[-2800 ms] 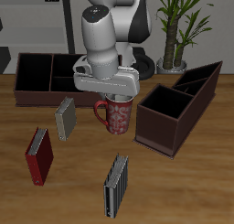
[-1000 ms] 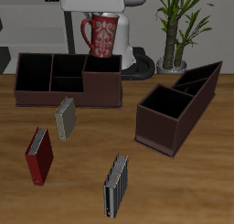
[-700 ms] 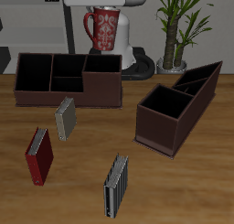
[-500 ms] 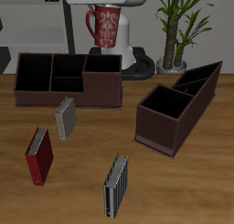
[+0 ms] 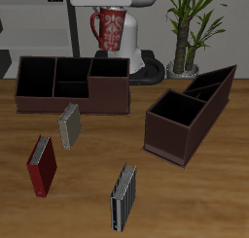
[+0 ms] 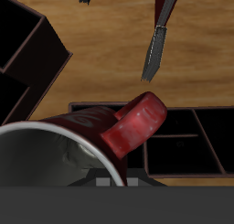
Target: Place the red mug into the back desk caddy's right compartment
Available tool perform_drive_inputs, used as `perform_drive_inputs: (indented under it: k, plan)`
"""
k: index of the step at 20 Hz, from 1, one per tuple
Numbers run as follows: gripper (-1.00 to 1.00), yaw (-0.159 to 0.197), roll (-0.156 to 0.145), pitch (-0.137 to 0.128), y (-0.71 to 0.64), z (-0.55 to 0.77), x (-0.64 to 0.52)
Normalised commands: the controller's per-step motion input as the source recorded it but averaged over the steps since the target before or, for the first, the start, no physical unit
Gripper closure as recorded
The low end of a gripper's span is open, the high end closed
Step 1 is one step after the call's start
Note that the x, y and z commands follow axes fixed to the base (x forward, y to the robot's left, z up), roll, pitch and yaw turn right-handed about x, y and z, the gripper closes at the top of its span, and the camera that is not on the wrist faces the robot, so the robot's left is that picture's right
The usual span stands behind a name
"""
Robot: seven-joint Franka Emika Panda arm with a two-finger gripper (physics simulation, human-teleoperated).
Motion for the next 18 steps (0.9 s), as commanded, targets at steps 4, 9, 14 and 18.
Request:
perform_drive_inputs:
  k: [4,9,14,18]
  plan:
    - [1.00,-0.033,-0.030,0.030,-0.09,-0.15,-0.11]
    - [1.00,0.012,0.015,0.025,0.10,-0.22,-0.10]
    - [1.00,-0.003,-0.044,0.009,-0.17,-0.06,0.01]
    - [1.00,0.023,-0.033,0.013,-0.06,-0.12,0.06]
